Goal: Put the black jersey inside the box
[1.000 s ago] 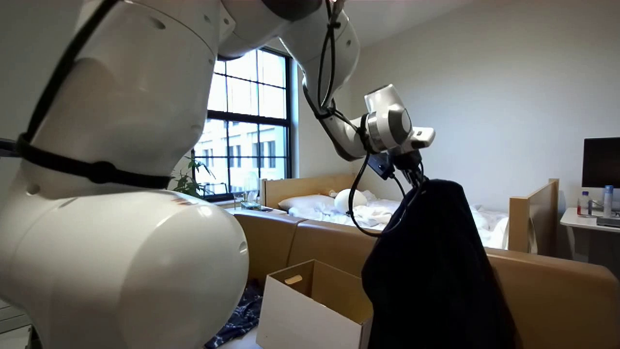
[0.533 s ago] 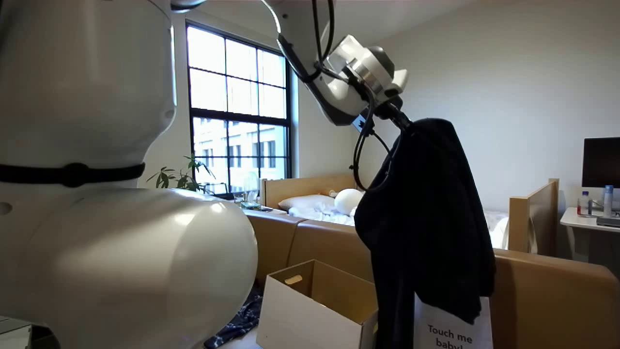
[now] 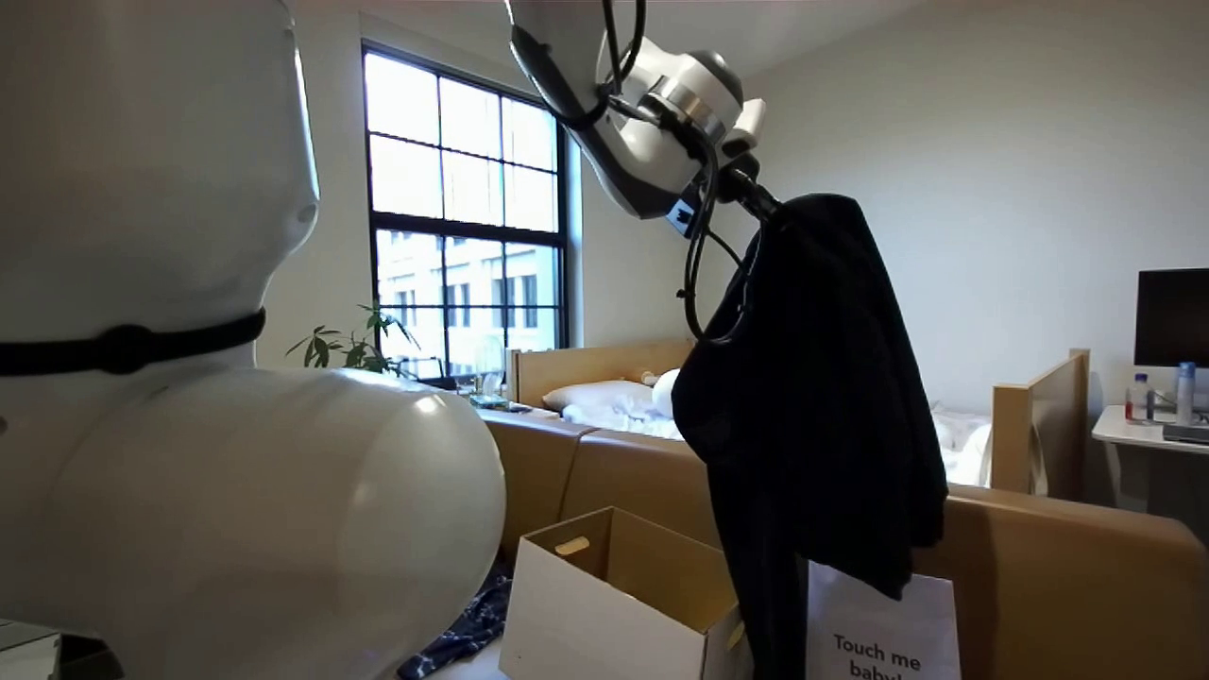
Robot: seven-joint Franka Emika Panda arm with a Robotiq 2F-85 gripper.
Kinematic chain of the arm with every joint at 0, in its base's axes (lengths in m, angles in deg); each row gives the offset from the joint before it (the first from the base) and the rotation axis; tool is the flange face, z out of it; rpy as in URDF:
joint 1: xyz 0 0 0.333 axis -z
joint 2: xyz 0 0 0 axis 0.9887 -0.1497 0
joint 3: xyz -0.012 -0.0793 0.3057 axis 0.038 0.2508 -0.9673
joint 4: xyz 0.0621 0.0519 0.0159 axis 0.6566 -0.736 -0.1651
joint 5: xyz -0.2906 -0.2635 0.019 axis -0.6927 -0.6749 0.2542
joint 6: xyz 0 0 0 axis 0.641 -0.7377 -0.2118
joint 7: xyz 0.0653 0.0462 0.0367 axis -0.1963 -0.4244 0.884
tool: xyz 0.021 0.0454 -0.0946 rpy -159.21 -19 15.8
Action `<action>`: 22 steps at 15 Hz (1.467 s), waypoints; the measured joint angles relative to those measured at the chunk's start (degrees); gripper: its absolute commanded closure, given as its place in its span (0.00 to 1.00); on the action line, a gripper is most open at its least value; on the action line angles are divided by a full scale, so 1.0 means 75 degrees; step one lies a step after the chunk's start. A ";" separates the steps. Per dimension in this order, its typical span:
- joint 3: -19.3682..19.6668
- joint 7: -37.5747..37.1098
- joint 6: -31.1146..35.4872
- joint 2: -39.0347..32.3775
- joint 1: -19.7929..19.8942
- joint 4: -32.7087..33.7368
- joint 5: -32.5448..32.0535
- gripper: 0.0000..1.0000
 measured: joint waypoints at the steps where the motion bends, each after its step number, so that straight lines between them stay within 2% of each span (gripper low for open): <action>1: -0.0133 -0.0068 0.0004 0.0033 -0.0025 0.0053 -0.0193 0.92; 8: -0.1683 -0.1492 -0.0154 0.0679 -0.0567 0.0995 -0.2020 0.92; 12: -0.2451 -0.2147 -0.0213 0.0410 -0.0884 0.1845 -0.2511 0.92; 14: -0.2432 -0.2503 -0.0215 -0.0053 -0.0857 0.2263 -0.2510 0.92; 17: -0.1991 -0.3064 -0.0185 -0.0792 -0.0603 0.2781 -0.2450 0.92; 22: -0.1303 -0.3244 0.0059 -0.1439 -0.0104 0.3128 -0.1636 0.92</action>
